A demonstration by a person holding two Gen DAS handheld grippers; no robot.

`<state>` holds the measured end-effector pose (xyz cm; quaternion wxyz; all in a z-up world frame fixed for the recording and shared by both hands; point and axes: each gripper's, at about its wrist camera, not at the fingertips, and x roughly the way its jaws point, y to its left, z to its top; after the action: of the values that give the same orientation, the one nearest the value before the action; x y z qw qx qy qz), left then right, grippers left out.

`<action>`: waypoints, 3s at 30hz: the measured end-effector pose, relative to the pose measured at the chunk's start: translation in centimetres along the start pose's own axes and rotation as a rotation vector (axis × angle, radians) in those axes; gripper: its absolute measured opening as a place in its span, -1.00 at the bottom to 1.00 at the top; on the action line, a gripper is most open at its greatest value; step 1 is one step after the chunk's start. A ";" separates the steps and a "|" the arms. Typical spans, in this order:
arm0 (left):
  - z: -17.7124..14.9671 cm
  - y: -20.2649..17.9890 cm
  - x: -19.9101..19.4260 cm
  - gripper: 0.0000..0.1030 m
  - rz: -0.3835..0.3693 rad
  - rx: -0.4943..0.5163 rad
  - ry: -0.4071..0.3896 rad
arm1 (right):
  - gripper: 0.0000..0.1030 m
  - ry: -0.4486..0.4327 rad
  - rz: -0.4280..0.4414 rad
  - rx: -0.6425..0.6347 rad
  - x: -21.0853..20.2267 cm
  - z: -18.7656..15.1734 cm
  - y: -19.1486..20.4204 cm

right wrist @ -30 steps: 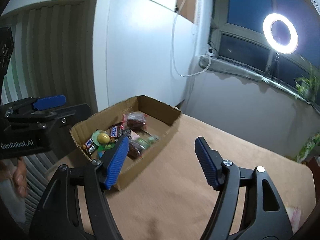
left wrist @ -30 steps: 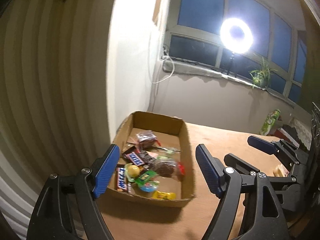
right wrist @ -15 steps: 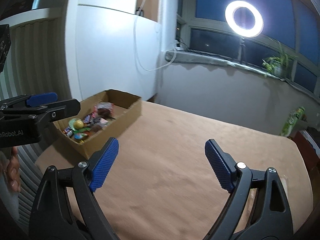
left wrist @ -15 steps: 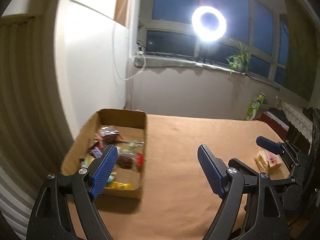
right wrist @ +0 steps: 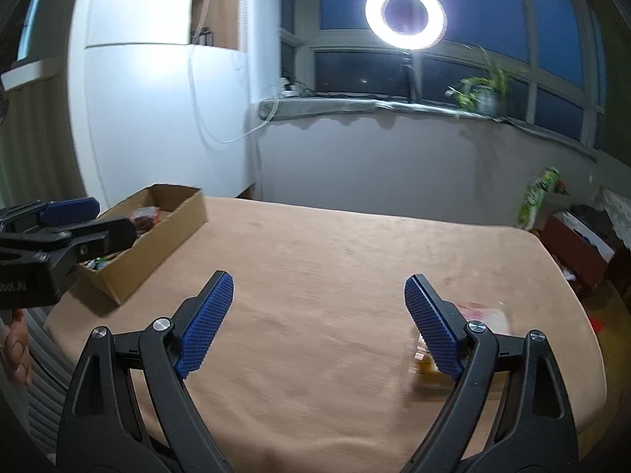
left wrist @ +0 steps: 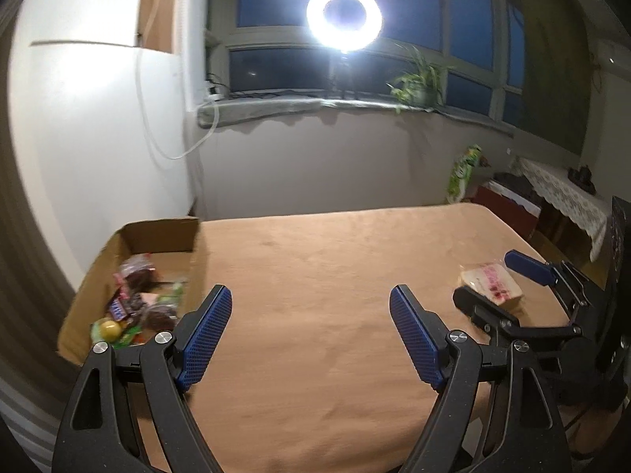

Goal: Organize snacks
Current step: 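Move both tools toward the bagged bread sandwich on the table, then grasp the bagged bread sandwich with the right tool, then carry the bread sandwich over the box and open the right tool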

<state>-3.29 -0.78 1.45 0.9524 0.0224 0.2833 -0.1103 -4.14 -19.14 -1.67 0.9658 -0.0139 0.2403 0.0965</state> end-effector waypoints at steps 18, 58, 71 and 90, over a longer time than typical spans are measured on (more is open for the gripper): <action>-2.7 -14.9 9.4 0.60 -0.223 0.218 0.209 | 0.77 0.140 -0.104 0.317 0.5 -7.4 -18.1; -2.9 -17.4 10.6 0.03 -0.386 0.267 0.212 | 0.00 0.142 0.063 0.270 2.6 -3.8 -15.6; -1.3 -10.5 5.3 0.03 -0.314 0.162 0.088 | 0.00 0.088 0.125 0.097 1.3 1.9 -6.1; -1.9 7.9 0.0 0.03 -0.059 -0.062 -0.036 | 0.00 0.072 0.357 -0.181 6.4 8.2 15.4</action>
<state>-2.54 7.12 -0.30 0.9539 -0.0176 0.2700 -0.1298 2.20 -2.24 2.92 0.9189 -0.0612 0.2638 0.2868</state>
